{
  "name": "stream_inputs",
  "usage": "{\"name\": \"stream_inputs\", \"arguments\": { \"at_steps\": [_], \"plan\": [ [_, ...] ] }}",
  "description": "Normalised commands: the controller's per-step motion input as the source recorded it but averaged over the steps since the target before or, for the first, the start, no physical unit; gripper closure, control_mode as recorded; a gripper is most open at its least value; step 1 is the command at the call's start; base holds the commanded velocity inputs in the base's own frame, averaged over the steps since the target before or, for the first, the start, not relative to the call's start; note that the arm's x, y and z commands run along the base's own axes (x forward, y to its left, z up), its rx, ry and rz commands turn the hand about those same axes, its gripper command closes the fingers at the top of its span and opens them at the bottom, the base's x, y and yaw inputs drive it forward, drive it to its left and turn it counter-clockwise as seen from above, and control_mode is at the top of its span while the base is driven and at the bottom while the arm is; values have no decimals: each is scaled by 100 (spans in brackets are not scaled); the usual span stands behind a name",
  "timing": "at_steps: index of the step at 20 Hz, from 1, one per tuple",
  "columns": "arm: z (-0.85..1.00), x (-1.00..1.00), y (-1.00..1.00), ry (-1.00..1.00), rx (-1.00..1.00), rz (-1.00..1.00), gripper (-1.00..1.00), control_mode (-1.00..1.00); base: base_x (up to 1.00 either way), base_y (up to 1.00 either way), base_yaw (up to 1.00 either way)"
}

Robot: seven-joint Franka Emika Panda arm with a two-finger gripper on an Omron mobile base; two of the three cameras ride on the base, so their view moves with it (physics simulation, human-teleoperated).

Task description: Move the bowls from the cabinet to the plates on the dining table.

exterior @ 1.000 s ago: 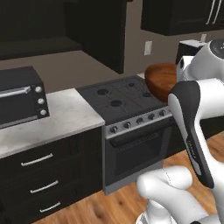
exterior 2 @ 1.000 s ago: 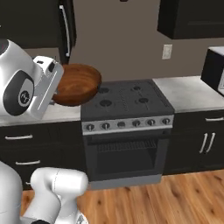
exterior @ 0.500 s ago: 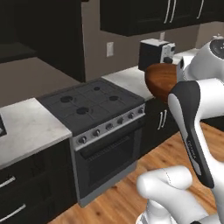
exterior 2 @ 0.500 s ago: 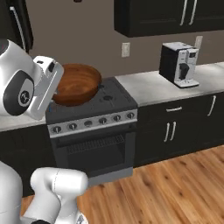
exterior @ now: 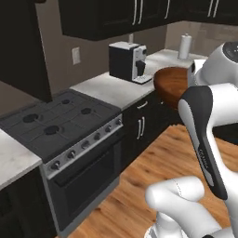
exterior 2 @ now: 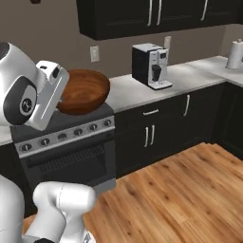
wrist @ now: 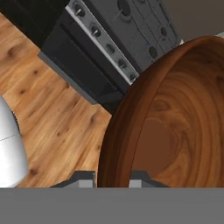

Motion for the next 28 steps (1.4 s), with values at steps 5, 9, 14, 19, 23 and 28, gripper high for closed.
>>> {"name": "stream_inputs", "arguments": {
  "at_steps": [5, 9, 14, 19, 23, 28],
  "plan": [
    [0, 0, 0, 0, 0, 0, 100, 100, 0, -43, -39],
    [0, 0, 0, 0, 0, 0, 100, 100, 0, -40, -40],
    [0, 0, 0, 0, 0, 0, 100, 100, 0, -40, -40],
    [0, 0, 0, 0, 0, 0, 100, 100, 0, -39, -40],
    [0, 0, 0, 0, 0, 0, 100, 100, 0, -37, -40],
    [0, 0, 0, 0, 0, 0, 100, 100, 0, -36, -40]
  ]
}}
